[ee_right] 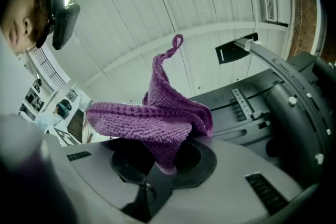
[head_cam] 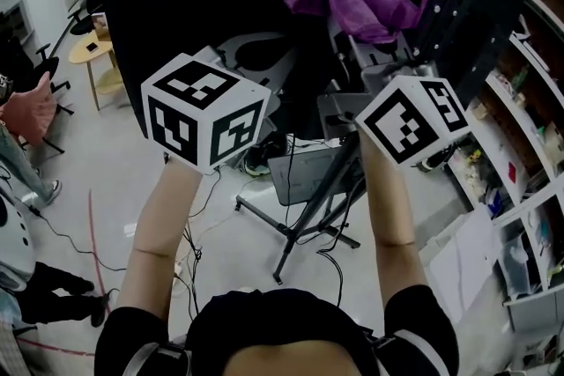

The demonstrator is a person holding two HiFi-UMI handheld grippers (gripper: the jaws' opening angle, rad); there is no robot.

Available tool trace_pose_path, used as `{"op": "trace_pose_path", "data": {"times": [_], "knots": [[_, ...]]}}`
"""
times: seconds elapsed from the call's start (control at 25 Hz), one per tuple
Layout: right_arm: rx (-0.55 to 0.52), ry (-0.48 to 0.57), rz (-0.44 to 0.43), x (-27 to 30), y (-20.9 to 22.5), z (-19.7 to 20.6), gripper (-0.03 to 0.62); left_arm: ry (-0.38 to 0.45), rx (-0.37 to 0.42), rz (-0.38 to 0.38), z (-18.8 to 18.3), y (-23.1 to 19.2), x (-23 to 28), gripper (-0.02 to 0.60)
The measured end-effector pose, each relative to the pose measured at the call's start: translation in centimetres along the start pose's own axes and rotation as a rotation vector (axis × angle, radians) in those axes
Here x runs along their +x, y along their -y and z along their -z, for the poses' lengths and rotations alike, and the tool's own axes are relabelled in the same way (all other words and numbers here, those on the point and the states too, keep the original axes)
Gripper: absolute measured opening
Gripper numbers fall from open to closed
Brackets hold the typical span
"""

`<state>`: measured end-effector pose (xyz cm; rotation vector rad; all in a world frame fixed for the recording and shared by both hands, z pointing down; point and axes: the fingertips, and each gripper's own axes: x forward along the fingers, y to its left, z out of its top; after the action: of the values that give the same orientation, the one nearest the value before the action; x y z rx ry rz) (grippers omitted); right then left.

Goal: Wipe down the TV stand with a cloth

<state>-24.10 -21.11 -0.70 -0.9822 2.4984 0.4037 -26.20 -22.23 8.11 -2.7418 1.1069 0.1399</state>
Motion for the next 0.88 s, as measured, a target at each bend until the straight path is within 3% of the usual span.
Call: {"op": "trace_pose_path", "data": {"times": [0.24,0.36,0.88], "knots": [[0.018,-0.038,-0.031,2.7,0.0,1.0,0.064,0.029,-0.038,-0.069,-1.6,-2.5,-1.1,0.006],[0.023,-0.051,-0.016,3.3,0.8,1.4,0.064,0.027,-0.020,-0.095,-1.4,-2.9,-1.3,0.006],[-0.043,-0.059,0.206,0.9,6.6,0.4,0.064,-0.008,-0.045,-0.034,0.5,-1.5,-0.4,0.006]]}}
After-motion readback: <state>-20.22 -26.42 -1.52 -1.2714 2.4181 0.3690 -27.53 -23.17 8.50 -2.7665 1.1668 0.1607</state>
